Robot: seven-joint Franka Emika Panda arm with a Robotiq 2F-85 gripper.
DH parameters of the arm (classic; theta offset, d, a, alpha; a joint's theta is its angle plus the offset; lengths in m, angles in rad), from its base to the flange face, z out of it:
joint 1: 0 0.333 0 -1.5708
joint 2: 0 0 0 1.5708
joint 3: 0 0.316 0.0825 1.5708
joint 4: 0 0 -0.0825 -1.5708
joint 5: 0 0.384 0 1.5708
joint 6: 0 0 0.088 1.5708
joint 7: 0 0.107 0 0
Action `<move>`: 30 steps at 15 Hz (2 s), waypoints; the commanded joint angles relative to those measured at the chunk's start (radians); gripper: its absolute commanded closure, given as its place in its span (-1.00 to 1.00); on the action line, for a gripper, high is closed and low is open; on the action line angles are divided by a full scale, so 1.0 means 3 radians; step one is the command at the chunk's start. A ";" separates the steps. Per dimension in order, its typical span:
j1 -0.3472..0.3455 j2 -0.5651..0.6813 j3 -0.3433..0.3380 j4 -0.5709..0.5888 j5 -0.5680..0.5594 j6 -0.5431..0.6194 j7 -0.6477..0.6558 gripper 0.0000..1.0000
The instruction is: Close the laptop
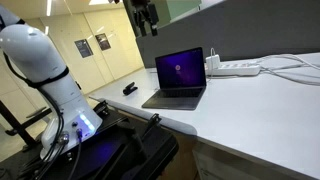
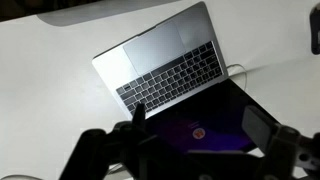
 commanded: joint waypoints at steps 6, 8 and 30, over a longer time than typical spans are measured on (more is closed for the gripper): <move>-0.0069 0.0012 0.0065 0.0004 0.0037 -0.0006 -0.0031 -1.00; -0.0069 0.0012 0.0065 0.0004 0.0037 -0.0006 -0.0032 -1.00; 0.0051 0.1246 0.0361 0.0649 -0.0312 0.1278 -0.0477 -1.00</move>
